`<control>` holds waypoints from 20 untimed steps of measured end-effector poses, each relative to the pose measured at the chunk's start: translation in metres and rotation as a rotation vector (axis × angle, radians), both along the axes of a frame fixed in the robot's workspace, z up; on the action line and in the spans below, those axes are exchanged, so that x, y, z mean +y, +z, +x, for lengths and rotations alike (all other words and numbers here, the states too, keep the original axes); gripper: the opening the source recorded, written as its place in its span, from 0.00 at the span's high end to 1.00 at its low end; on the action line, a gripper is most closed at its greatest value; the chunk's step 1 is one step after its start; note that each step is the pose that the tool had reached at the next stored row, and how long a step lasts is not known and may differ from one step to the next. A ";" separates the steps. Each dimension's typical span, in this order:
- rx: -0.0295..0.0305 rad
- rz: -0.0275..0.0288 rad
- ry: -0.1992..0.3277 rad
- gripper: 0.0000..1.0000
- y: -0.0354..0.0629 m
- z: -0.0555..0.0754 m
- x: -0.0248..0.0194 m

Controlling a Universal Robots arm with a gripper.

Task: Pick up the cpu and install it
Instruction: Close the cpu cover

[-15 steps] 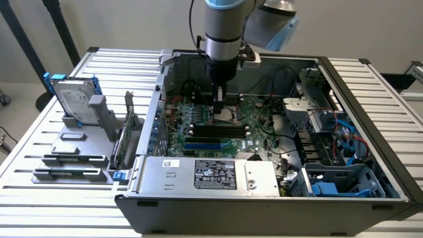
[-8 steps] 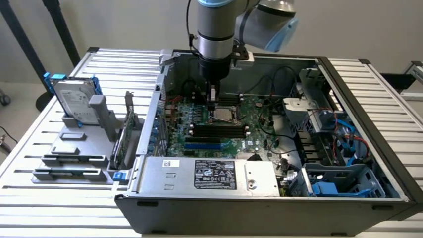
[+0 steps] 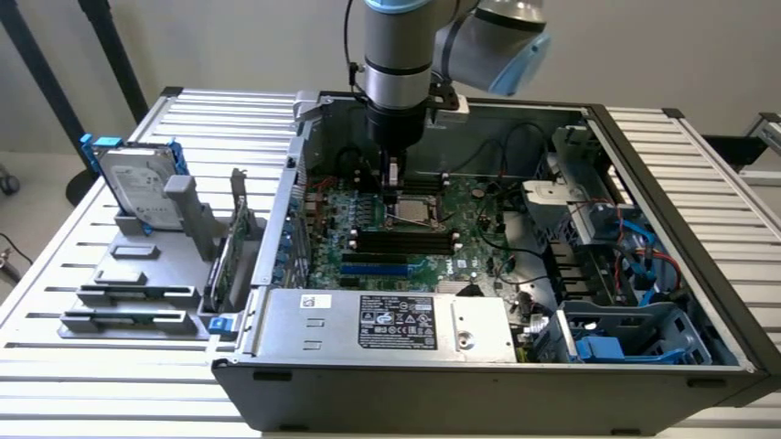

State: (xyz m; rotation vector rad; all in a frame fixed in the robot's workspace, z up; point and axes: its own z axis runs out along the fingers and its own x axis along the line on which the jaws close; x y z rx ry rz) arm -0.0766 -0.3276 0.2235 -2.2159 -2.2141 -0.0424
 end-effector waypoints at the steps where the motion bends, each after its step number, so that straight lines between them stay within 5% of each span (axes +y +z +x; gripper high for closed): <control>1: 0.0000 0.0000 0.000 0.89 0.0000 0.000 0.0000; 10: 0.0016 0.0002 0.000 0.89 0.0023 0.006 -0.0003; 20: 0.0096 0.0234 0.000 0.89 0.0253 0.051 -0.0008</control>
